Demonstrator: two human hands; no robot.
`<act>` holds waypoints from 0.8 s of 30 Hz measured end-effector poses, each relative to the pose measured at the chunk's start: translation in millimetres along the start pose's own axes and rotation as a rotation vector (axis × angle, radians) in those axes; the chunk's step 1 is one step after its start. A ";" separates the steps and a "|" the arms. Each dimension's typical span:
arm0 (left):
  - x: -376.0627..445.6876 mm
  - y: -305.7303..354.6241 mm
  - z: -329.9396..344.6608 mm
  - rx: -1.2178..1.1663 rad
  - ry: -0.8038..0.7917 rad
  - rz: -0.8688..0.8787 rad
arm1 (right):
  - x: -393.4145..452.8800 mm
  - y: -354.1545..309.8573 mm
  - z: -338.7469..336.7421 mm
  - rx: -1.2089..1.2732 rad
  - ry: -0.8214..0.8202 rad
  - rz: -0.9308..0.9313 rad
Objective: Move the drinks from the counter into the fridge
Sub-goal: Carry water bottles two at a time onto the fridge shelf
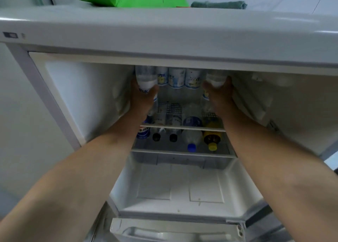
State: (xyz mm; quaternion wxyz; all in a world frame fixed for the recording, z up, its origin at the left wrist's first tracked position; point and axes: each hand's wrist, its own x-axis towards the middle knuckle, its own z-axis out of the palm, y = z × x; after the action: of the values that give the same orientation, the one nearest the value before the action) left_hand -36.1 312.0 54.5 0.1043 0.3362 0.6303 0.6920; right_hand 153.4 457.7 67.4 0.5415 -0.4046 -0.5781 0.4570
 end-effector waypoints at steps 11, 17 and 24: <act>15.9 -4.3 -3.4 0.380 -0.023 -0.051 | 26.9 24.7 -10.5 -0.420 -0.040 -0.021; 18.8 0.6 6.0 0.484 -0.008 -0.162 | 26.1 28.2 -1.0 -0.499 -0.078 0.088; 24.7 -2.7 10.2 0.427 0.019 -0.203 | 48.9 22.4 7.0 -0.512 -0.128 0.175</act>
State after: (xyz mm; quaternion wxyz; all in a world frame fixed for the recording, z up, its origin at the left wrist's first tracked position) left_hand -49.4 334.6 60.0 0.0939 0.2792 0.7939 0.5319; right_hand 141.6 509.9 58.2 0.3424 -0.5472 -0.6705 0.3657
